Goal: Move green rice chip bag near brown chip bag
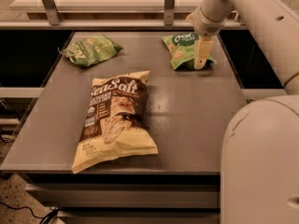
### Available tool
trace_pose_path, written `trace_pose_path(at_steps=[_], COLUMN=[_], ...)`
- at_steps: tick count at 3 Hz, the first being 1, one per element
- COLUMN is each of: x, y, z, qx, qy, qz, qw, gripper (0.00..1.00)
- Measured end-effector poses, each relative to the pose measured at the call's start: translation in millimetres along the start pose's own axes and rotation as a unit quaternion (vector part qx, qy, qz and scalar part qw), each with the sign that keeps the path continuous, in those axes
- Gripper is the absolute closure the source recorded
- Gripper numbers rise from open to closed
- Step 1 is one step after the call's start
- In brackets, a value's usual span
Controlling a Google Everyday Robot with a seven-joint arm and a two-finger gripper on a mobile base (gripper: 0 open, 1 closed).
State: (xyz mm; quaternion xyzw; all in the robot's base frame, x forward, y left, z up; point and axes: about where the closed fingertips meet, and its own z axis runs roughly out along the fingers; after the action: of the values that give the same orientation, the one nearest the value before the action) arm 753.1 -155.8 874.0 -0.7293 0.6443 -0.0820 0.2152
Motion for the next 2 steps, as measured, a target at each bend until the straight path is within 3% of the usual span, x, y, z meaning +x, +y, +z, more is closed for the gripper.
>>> trace_pose_path(at_steps=[2], x=[2.7], y=[-8.1], z=[4.2], qx=[0.003], qy=[-0.017], qz=[0.004], qw=[0.9998], gripper=[0.44])
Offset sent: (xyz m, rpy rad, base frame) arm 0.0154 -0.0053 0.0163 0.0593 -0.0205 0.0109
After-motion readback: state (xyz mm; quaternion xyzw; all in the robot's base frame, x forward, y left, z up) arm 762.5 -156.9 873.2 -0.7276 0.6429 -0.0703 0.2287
